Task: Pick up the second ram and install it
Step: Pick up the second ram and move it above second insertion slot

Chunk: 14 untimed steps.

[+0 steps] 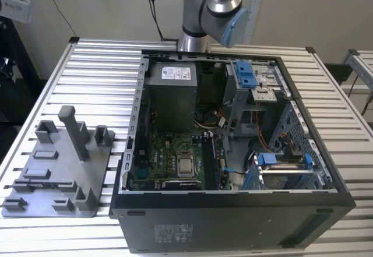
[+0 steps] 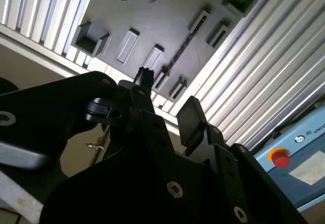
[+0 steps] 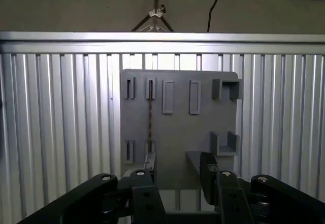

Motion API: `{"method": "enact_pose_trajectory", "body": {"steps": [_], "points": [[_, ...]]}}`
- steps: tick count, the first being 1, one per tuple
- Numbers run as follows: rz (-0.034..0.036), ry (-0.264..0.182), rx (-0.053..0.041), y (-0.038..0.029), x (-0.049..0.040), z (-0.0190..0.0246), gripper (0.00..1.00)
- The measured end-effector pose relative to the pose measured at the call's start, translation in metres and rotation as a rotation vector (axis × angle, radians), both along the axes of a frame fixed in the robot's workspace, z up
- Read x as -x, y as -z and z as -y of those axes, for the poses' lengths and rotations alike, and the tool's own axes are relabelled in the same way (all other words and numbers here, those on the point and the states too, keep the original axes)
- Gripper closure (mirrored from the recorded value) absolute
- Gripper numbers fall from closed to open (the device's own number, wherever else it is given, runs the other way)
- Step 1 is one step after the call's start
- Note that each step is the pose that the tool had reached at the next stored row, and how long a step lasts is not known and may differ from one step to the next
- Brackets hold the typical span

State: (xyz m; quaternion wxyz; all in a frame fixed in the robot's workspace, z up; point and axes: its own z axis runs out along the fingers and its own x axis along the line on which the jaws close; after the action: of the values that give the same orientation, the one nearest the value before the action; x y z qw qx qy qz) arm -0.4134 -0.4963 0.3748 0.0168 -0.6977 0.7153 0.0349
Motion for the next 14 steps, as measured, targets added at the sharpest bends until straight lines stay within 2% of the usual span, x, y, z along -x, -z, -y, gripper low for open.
{"method": "enact_pose_trajectory", "body": {"steps": [3, 9, 14], "points": [[-0.0008, 0.000, -0.0012, 0.0013, 0.0000, 0.0000, 0.52], [-0.0178, 0.000, 0.0000, 0.0080, 0.0000, 0.0000, 0.52], [-0.0180, 0.000, 0.0005, 0.0088, -0.0001, 0.0001, 0.52]]}}
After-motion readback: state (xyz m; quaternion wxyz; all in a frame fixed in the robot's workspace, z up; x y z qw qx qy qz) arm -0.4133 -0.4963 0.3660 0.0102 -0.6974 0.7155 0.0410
